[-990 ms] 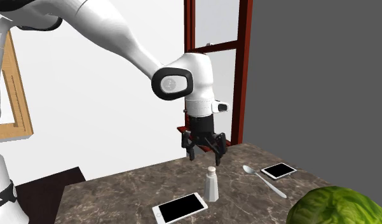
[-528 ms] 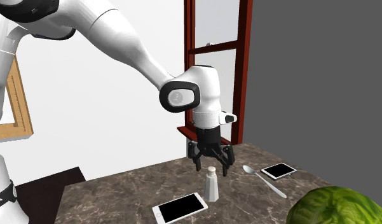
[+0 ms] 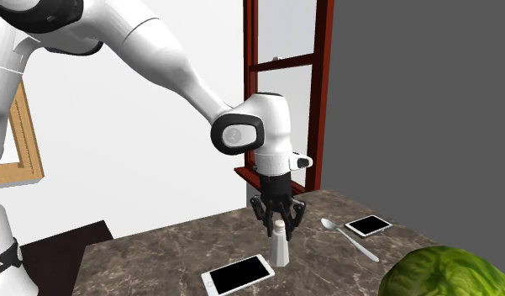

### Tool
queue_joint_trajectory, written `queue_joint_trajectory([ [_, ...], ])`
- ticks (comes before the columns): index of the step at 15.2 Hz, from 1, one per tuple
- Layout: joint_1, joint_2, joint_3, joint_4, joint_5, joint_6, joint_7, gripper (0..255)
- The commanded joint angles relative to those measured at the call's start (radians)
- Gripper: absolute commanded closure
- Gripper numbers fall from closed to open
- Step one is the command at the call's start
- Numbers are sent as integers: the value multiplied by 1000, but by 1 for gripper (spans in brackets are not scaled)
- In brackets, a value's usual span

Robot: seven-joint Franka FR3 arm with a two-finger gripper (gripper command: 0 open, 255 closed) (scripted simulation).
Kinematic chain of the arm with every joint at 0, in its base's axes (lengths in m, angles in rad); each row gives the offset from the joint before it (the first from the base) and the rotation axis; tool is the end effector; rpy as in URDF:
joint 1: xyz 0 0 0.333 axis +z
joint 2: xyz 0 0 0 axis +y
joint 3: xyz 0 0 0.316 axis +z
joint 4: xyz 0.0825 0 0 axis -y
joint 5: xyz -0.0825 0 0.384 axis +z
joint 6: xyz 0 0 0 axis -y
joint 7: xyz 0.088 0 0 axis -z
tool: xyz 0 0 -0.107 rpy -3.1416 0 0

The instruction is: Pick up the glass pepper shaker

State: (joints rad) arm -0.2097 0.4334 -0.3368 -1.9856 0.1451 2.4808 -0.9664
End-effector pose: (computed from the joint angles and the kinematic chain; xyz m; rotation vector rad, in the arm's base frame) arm 0.5334 -0.3152 0.2644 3.0014 0.5218 0.0554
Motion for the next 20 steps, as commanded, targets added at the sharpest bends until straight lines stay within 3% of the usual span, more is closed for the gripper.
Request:
queue_joint_trajectory([
  [1, 0, 1, 0, 0, 0, 0, 0, 255],
  [6, 0, 1, 0, 0, 0, 1, 0, 255],
  [20, 25, -119, -32, 37, -58, -150, 33, 255],
])
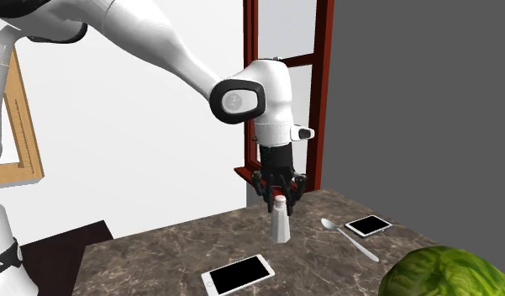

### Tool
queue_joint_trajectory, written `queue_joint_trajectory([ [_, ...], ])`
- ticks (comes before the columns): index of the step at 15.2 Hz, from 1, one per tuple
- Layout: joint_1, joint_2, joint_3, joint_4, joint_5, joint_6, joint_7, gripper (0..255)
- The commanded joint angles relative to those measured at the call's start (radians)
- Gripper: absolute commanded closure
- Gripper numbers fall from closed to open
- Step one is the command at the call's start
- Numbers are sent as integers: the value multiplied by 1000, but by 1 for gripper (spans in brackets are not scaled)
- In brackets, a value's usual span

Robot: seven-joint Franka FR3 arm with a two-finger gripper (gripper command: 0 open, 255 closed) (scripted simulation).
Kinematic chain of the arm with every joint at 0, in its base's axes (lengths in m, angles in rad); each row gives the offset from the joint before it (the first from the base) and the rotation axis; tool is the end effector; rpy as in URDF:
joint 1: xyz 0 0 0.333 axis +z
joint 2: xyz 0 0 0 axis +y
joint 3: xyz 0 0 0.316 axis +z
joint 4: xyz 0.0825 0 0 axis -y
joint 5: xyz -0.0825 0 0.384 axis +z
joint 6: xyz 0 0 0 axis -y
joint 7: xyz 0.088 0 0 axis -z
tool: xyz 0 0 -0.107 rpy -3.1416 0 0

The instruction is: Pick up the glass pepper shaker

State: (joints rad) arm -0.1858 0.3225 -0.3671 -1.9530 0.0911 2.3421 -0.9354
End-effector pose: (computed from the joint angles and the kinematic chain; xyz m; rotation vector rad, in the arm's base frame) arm 0.5334 -0.3150 0.3321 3.0017 0.5218 0.0548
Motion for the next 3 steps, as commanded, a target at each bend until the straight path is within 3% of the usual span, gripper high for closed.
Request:
queue_joint_trajectory([
  [1, 3, -15, -3, 8, -8, -23, 4, 255],
  [3, 3, -16, -4, 9, -8, -25, 5, 255],
])
